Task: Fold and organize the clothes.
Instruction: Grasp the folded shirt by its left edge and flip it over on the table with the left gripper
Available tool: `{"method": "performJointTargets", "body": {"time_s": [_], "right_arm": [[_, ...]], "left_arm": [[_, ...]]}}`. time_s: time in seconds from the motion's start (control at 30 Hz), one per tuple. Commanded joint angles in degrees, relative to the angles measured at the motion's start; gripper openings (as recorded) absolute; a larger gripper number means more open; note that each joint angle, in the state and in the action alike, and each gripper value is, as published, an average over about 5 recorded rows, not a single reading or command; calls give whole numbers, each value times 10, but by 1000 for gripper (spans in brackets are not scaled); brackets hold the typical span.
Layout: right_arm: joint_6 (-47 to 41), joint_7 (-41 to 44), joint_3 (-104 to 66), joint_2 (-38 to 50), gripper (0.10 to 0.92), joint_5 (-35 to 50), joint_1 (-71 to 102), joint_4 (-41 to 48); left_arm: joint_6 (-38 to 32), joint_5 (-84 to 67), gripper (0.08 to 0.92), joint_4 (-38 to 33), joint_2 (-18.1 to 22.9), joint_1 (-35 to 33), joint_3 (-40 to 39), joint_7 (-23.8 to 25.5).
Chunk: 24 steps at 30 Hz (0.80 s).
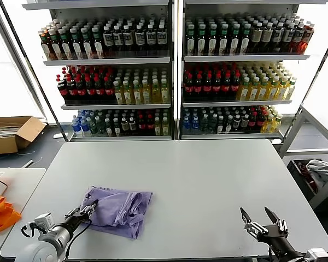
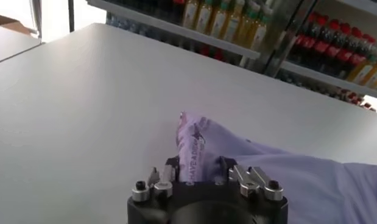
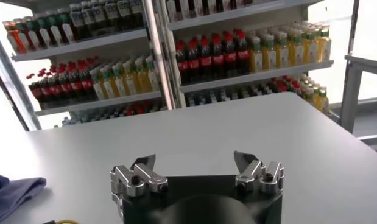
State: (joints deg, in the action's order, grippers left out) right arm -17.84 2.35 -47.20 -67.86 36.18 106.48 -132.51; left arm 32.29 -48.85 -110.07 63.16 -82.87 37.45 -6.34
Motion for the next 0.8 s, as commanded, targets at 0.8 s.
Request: {"method": "performJointTargets", "body": {"time_s": [0.8], "right_arm": [[-1,-3,19,16,823,4,-21,-8]], "left_arm": [[-62,-177,149,-77,1,-8,286,-72]]}}
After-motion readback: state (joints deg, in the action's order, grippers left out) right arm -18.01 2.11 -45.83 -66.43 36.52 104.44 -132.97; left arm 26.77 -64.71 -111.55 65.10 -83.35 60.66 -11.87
